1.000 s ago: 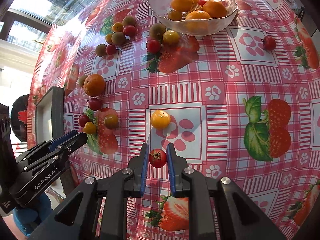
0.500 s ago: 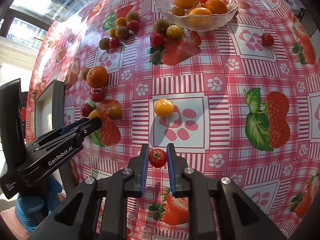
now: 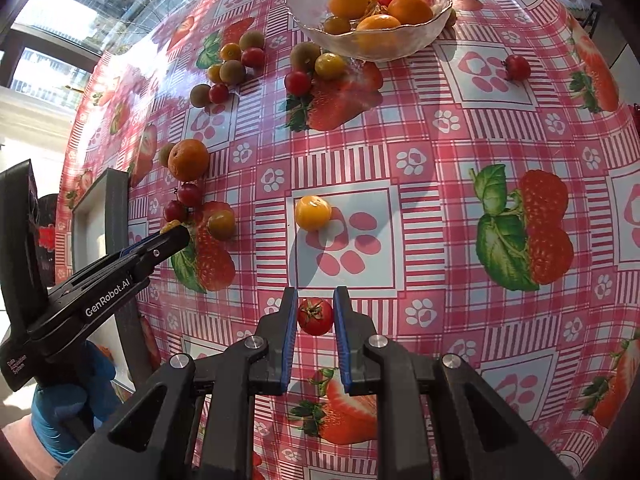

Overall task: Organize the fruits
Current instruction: 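Carry both cherry tomatoes over the grey tray and open both grippers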

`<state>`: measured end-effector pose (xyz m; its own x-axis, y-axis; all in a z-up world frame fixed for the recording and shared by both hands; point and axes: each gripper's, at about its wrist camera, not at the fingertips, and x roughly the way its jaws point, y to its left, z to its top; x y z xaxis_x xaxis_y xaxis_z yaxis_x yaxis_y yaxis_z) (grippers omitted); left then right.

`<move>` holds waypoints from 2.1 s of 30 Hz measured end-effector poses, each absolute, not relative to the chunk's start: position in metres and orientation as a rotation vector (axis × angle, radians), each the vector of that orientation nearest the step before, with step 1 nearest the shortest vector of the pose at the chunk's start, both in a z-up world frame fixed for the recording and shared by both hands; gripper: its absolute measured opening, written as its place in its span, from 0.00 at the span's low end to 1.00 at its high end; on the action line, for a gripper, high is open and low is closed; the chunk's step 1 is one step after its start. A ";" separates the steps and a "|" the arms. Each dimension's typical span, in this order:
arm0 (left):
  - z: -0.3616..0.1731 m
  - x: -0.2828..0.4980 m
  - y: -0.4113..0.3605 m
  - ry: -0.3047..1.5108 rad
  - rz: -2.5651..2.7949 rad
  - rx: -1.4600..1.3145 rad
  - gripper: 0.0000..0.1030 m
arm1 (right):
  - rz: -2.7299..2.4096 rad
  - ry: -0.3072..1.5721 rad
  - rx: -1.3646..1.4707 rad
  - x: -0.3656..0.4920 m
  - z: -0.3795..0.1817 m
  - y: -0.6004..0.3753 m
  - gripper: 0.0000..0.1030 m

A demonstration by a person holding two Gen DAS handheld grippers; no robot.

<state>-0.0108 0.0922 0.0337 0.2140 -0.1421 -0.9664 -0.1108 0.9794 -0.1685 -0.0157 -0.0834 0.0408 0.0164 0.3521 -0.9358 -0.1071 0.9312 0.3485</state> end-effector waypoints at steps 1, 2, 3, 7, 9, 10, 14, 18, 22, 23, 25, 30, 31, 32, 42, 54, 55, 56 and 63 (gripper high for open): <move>0.035 -0.012 0.095 1.358 -0.028 -0.216 0.20 | 0.363 1.516 0.198 -0.017 0.041 -0.083 0.19; 0.037 -0.013 0.098 1.359 -0.032 -0.213 0.20 | 0.367 1.516 0.195 -0.017 0.042 -0.082 0.19; 0.039 -0.015 0.101 1.360 -0.035 -0.211 0.20 | 0.373 1.517 0.191 -0.018 0.043 -0.081 0.19; 0.046 -0.029 0.116 1.355 -0.038 -0.215 0.20 | 0.395 1.517 0.170 -0.020 0.050 -0.071 0.19; 0.050 -0.035 0.123 1.348 -0.034 -0.223 0.20 | 0.410 1.516 0.157 -0.021 0.054 -0.063 0.19; 0.050 -0.035 0.126 1.345 -0.031 -0.225 0.20 | 0.419 1.515 0.151 -0.023 0.056 -0.058 0.19; 0.058 -0.048 0.141 1.327 -0.020 -0.234 0.20 | 0.458 1.515 0.119 -0.029 0.062 -0.034 0.19; 0.064 -0.062 0.160 1.312 0.001 -0.245 0.20 | 0.508 1.516 0.083 -0.038 0.068 -0.004 0.19; 0.067 -0.084 0.191 1.307 0.042 -0.263 0.20 | 0.562 1.520 0.045 -0.049 0.072 0.030 0.19; 0.068 -0.089 0.199 1.307 0.054 -0.266 0.20 | 0.575 1.521 0.035 -0.052 0.073 0.039 0.19; 0.067 -0.101 0.216 1.309 0.078 -0.276 0.20 | 0.603 1.522 0.016 -0.057 0.073 0.057 0.19; 0.062 -0.129 0.255 1.318 0.146 -0.292 0.20 | 0.672 1.529 -0.025 -0.066 0.071 0.101 0.19; 0.060 -0.134 0.262 1.321 0.157 -0.296 0.20 | 0.686 1.531 -0.033 -0.068 0.070 0.110 0.19; 0.058 -0.139 0.269 1.325 0.168 -0.299 0.20 | 0.699 1.534 -0.040 -0.070 0.069 0.119 0.19; 0.034 -0.171 0.304 1.389 0.223 -0.268 0.20 | 0.774 1.583 -0.131 -0.100 0.052 0.190 0.19; 0.019 -0.179 0.308 1.439 0.255 -0.249 0.61 | 0.730 1.646 -0.207 -0.113 0.026 0.213 0.31; 0.021 -0.179 0.307 1.422 0.264 -0.240 0.71 | 0.735 1.650 -0.201 -0.113 0.026 0.214 0.33; 0.022 -0.180 0.306 1.413 0.263 -0.230 0.71 | 0.742 1.650 -0.187 -0.115 0.025 0.217 0.41; 0.021 -0.181 0.307 1.454 0.271 -0.246 0.71 | 0.794 1.606 -0.178 -0.122 0.042 0.232 0.80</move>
<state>-0.1810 0.3069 0.0211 0.0964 0.0326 -0.9948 -0.3278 0.9448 -0.0008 -0.1220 0.2321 0.0420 -0.2156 0.3209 -0.9222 -0.5379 0.7492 0.3864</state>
